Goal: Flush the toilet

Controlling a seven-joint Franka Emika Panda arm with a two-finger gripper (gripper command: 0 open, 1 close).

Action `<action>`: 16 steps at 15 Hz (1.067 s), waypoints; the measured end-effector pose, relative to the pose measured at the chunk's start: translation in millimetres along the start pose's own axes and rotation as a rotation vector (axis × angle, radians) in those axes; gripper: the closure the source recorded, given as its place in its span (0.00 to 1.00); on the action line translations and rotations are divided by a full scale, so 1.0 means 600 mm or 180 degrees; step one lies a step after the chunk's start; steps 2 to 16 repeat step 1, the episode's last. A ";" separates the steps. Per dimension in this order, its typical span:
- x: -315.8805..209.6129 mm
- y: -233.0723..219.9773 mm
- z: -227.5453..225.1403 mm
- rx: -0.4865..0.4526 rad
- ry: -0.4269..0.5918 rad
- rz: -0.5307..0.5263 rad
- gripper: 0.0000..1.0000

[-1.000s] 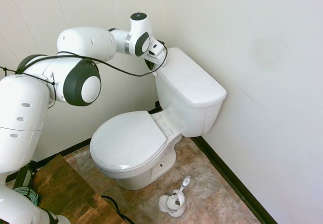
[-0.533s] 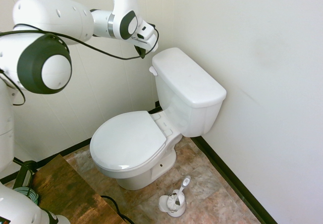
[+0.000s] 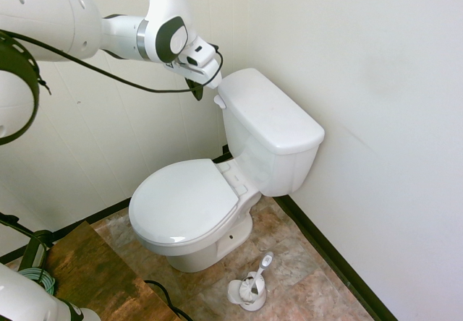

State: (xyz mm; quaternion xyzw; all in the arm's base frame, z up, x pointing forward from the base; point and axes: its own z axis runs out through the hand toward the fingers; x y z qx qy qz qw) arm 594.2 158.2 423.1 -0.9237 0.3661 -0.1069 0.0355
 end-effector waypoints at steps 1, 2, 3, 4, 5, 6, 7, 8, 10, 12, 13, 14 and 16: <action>-0.010 0.021 0.004 0.0010 -0.0008 0.0012 1.00; -0.010 0.021 0.004 0.0010 -0.0008 0.0012 1.00; -0.010 0.021 0.004 0.0010 -0.0008 0.0012 1.00; -0.010 0.021 0.004 0.0010 -0.0008 0.0012 1.00; -0.010 0.021 0.004 0.0010 -0.0008 0.0012 1.00; -0.010 0.021 0.004 0.0010 -0.0008 0.0012 1.00; -0.010 0.021 0.004 0.0010 -0.0008 0.0012 1.00; -0.010 0.021 0.004 0.0010 -0.0008 0.0012 1.00; -0.010 0.021 0.004 0.0010 -0.0008 0.0012 1.00; -0.010 0.021 0.004 0.0010 -0.0008 0.0012 1.00; -0.010 0.021 0.004 0.0010 -0.0008 0.0012 1.00; -0.010 0.021 0.004 0.0010 -0.0008 0.0012 1.00; -0.010 0.021 0.004 0.0010 -0.0008 0.0012 1.00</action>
